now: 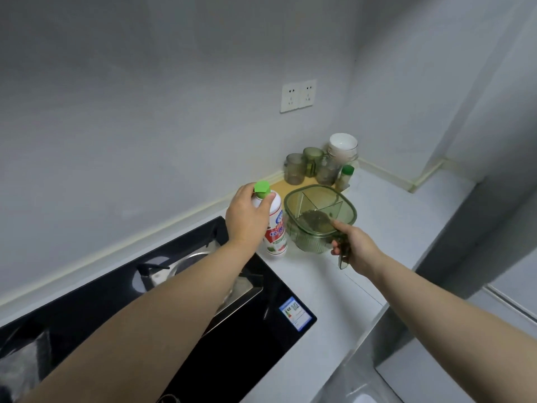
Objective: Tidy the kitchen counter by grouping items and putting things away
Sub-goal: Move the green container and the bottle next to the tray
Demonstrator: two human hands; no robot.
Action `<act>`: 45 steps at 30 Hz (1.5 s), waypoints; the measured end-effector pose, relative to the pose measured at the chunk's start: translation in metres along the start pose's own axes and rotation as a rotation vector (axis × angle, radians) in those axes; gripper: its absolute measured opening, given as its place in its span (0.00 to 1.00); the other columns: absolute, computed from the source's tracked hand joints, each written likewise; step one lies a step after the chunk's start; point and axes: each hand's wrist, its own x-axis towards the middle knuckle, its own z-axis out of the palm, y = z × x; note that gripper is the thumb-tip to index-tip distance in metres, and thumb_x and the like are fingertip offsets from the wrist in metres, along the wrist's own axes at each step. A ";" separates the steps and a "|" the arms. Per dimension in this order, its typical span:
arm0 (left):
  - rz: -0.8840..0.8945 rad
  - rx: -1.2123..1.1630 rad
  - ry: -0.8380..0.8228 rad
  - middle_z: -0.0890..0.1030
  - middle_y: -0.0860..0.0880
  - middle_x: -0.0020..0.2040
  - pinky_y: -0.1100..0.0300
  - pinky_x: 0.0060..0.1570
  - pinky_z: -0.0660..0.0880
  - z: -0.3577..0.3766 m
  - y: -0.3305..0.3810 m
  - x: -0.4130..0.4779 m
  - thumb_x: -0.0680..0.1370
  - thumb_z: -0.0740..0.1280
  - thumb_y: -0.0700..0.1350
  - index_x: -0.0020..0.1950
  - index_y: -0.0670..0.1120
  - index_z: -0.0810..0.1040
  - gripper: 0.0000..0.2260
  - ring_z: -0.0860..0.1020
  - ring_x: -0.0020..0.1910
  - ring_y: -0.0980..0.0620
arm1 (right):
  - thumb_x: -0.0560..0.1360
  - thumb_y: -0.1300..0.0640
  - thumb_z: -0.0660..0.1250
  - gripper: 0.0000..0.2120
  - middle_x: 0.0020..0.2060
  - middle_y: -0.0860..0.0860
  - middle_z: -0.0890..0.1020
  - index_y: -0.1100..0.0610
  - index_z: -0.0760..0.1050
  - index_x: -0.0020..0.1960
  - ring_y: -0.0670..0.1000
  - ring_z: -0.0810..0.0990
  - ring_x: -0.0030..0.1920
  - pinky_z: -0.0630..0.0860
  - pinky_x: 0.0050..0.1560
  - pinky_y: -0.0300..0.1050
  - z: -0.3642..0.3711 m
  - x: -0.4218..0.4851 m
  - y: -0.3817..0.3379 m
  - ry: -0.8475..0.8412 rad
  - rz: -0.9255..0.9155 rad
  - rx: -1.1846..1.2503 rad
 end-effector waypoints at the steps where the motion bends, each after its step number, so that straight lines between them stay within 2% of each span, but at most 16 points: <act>1: -0.008 0.000 0.009 0.79 0.53 0.54 0.52 0.55 0.76 0.007 0.000 0.006 0.76 0.68 0.50 0.56 0.47 0.78 0.11 0.77 0.53 0.52 | 0.76 0.49 0.64 0.11 0.25 0.51 0.73 0.56 0.77 0.50 0.48 0.68 0.24 0.59 0.29 0.41 -0.003 0.011 -0.005 -0.012 0.007 -0.019; 9: -0.056 0.076 0.148 0.79 0.53 0.54 0.59 0.52 0.72 0.048 -0.012 0.056 0.77 0.67 0.49 0.57 0.47 0.78 0.11 0.76 0.53 0.54 | 0.77 0.49 0.64 0.11 0.22 0.50 0.73 0.57 0.74 0.47 0.48 0.68 0.25 0.60 0.32 0.42 0.006 0.105 -0.039 -0.150 0.050 -0.010; 13: -0.124 0.145 0.216 0.79 0.51 0.54 0.56 0.50 0.75 0.069 -0.021 0.079 0.77 0.66 0.50 0.58 0.47 0.77 0.12 0.76 0.51 0.52 | 0.77 0.49 0.63 0.11 0.22 0.50 0.74 0.58 0.73 0.50 0.47 0.68 0.24 0.59 0.32 0.42 0.010 0.156 -0.051 -0.240 0.060 -0.022; 17: -0.158 0.201 0.279 0.78 0.50 0.54 0.59 0.48 0.72 0.092 -0.028 0.099 0.78 0.66 0.50 0.58 0.46 0.77 0.12 0.76 0.51 0.52 | 0.77 0.48 0.64 0.12 0.24 0.50 0.75 0.58 0.74 0.51 0.48 0.70 0.26 0.62 0.32 0.42 0.014 0.204 -0.060 -0.307 0.092 -0.045; 21: -0.191 0.250 0.283 0.79 0.50 0.53 0.56 0.49 0.75 0.103 -0.033 0.108 0.78 0.65 0.51 0.58 0.46 0.76 0.13 0.76 0.51 0.51 | 0.77 0.48 0.65 0.11 0.27 0.51 0.74 0.56 0.73 0.48 0.48 0.72 0.29 0.67 0.35 0.42 0.030 0.226 -0.070 -0.302 0.161 -0.026; 24: -0.204 0.267 0.306 0.79 0.49 0.53 0.54 0.50 0.76 0.107 -0.035 0.117 0.78 0.65 0.51 0.58 0.46 0.76 0.13 0.77 0.51 0.51 | 0.77 0.48 0.64 0.10 0.29 0.52 0.74 0.54 0.71 0.47 0.49 0.71 0.30 0.67 0.35 0.43 0.040 0.244 -0.074 -0.315 0.182 -0.062; 29: -0.220 0.289 0.316 0.79 0.49 0.54 0.57 0.51 0.74 0.113 -0.039 0.127 0.78 0.65 0.50 0.58 0.46 0.76 0.12 0.76 0.52 0.51 | 0.76 0.48 0.66 0.10 0.31 0.52 0.74 0.56 0.72 0.46 0.48 0.71 0.32 0.70 0.36 0.42 0.052 0.267 -0.067 -0.323 0.177 -0.132; 33: -0.220 0.310 0.302 0.79 0.49 0.55 0.56 0.52 0.74 0.114 -0.043 0.132 0.78 0.66 0.51 0.59 0.46 0.76 0.13 0.76 0.54 0.50 | 0.77 0.48 0.65 0.11 0.31 0.52 0.74 0.56 0.72 0.44 0.49 0.71 0.31 0.68 0.35 0.42 0.056 0.278 -0.060 -0.338 0.150 -0.157; 38: -0.237 0.320 0.313 0.79 0.49 0.56 0.60 0.50 0.72 0.114 -0.045 0.135 0.78 0.66 0.50 0.60 0.45 0.76 0.13 0.76 0.53 0.51 | 0.78 0.47 0.63 0.12 0.30 0.52 0.74 0.55 0.70 0.42 0.48 0.71 0.30 0.66 0.33 0.40 0.061 0.283 -0.053 -0.345 0.172 -0.165; 40: -0.242 0.319 0.316 0.79 0.49 0.56 0.58 0.51 0.73 0.113 -0.047 0.135 0.78 0.66 0.50 0.60 0.46 0.76 0.14 0.76 0.53 0.51 | 0.78 0.47 0.63 0.12 0.32 0.51 0.74 0.55 0.71 0.43 0.48 0.70 0.32 0.67 0.34 0.40 0.063 0.285 -0.049 -0.360 0.164 -0.181; 42: -0.244 0.323 0.318 0.79 0.49 0.56 0.57 0.51 0.74 0.112 -0.050 0.135 0.78 0.66 0.51 0.60 0.46 0.76 0.14 0.76 0.53 0.51 | 0.77 0.46 0.63 0.12 0.37 0.51 0.75 0.55 0.72 0.49 0.48 0.72 0.35 0.69 0.35 0.40 0.064 0.288 -0.044 -0.368 0.137 -0.199; 45: -0.253 0.321 0.321 0.79 0.49 0.56 0.57 0.51 0.75 0.111 -0.053 0.136 0.78 0.66 0.51 0.60 0.46 0.76 0.14 0.76 0.53 0.51 | 0.76 0.45 0.65 0.14 0.41 0.51 0.77 0.55 0.72 0.54 0.49 0.73 0.40 0.71 0.41 0.42 0.066 0.296 -0.041 -0.364 0.127 -0.211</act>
